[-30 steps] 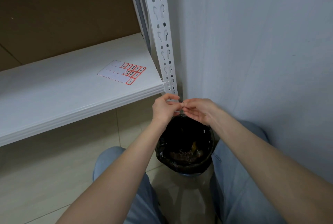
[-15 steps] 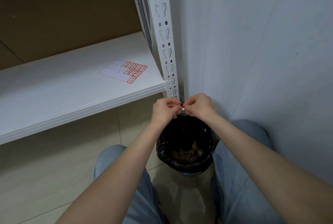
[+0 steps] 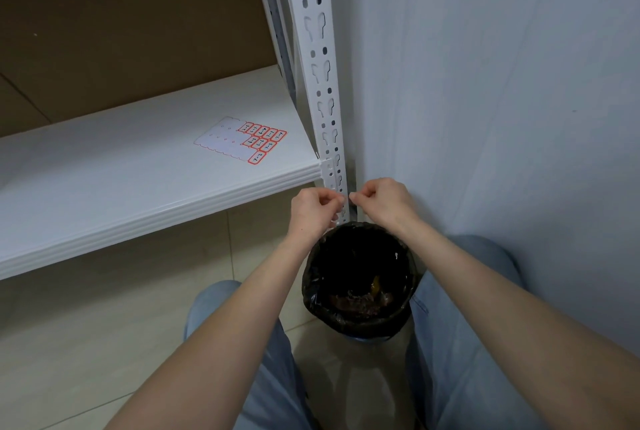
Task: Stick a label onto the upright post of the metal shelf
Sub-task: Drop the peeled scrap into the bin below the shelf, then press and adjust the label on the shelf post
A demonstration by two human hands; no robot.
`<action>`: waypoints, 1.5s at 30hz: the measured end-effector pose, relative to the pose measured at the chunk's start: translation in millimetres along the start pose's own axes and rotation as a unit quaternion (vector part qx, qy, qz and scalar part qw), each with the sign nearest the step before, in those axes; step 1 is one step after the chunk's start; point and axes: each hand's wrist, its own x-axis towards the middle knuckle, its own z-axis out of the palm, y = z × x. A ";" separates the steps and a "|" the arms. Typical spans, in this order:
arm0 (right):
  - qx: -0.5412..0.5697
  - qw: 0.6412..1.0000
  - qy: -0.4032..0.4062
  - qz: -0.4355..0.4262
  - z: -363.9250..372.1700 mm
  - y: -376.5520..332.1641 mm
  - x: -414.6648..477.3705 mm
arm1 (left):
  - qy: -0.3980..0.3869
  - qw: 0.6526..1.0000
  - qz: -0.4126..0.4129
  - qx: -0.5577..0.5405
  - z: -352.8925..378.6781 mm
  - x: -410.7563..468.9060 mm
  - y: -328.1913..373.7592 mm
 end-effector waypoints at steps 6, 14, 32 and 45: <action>0.050 0.993 0.091 -0.053 -26.7 -36.5 7.6 | 0.073 0.993 0.075 -0.046 -16.4 15.5 39.9; 0.160 0.930 0.264 -0.200 -82.7 -117.8 31.3 | 0.167 0.965 0.178 -0.091 -57.6 49.8 126.1; 0.285 0.836 0.354 -0.307 -128.6 -196.0 69.5 | 0.234 0.926 0.288 -0.073 -118.9 93.0 258.1; 0.360 0.766 0.436 -0.304 -105.0 -197.2 83.2 | 0.208 0.920 0.310 -0.121 -118.3 101.9 246.8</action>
